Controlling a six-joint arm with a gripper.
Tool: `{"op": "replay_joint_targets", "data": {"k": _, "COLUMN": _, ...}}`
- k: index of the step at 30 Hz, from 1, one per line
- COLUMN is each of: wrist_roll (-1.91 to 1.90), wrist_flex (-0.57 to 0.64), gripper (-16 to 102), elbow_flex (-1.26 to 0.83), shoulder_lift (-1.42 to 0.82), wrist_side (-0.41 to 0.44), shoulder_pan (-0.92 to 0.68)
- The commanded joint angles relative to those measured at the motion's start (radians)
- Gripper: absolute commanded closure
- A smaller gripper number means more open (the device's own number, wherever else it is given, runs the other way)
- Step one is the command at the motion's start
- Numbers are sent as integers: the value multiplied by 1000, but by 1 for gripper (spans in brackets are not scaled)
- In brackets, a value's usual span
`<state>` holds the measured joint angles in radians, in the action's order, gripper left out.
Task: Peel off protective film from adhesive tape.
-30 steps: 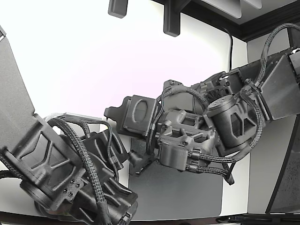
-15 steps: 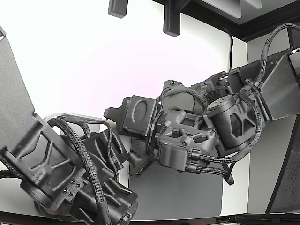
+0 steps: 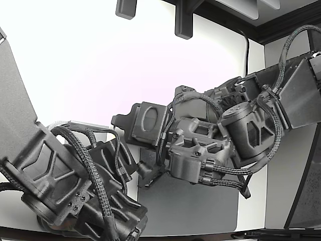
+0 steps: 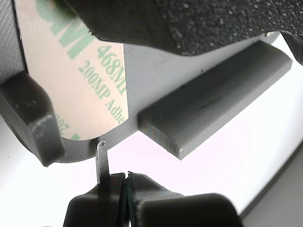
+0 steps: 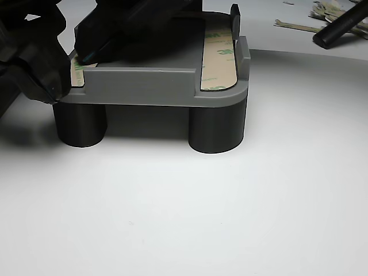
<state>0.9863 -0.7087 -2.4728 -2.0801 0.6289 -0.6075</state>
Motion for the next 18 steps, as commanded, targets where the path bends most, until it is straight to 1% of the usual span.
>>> {"op": "replay_joint_targets", "data": {"k": 1, "wrist_roll": -3, "wrist_flex": 6, "gripper": 97, "elbow_flex": 34, "shoulder_lift": -12, "wrist_side": 0, "shoulder_pan": 6}}
{"op": "replay_joint_targets", "data": {"k": 18, "wrist_roll": -12, "wrist_flex": 8, "gripper": 97, "elbow_flex": 40, "shoulder_lift": -5, "wrist_side": -6, "shoulder_pan": 5}}
